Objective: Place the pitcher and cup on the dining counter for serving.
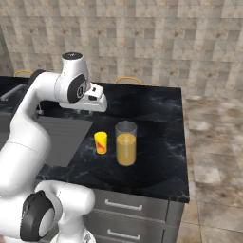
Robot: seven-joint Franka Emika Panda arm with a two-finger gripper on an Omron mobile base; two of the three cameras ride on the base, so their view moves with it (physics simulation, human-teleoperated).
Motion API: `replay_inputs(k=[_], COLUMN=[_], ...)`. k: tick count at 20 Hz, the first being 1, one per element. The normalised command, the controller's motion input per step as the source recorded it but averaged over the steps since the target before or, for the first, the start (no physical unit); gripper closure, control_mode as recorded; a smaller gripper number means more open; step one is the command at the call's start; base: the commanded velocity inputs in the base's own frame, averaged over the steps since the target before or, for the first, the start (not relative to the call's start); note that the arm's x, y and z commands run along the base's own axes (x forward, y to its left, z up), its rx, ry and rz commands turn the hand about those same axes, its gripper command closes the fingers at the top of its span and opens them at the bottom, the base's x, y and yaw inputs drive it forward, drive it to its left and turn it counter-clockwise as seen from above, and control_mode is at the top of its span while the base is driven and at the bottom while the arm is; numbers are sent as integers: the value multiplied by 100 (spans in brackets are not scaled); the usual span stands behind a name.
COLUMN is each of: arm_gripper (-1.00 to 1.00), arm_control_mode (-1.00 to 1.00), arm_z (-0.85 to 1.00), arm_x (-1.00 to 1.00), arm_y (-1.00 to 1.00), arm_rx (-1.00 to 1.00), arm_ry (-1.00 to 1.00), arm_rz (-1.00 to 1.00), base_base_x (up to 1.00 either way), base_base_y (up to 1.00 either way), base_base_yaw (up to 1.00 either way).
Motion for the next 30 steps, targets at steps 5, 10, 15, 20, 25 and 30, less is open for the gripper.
replay_inputs(k=[5, 10, 15, 20, 25, 30], arm_gripper=[-100, -100, -100, -100, -100, -100], arm_control_mode=[-100, -100, -100, -100, -100, -100], arm_z=[-9, -5, -8, -9, -61, -84], arm_x=[-40, -8, -52, -25, 9, 49], arm_y=[-7, -5, -87, -99, -63, -12], arm_rx=[0, 0, 0, 4, 0, 0], arm_ry=[0, 1, -2, -6, 0, 0], arm_rz=[-6, -1, 9, 11, 4, 0], base_base_x=[0, 0, 0, 0, 0, 0], base_base_y=[0, 0, 0, 0, 0, 0], base_base_yaw=[0, 0, 0, 0, 0, 0])
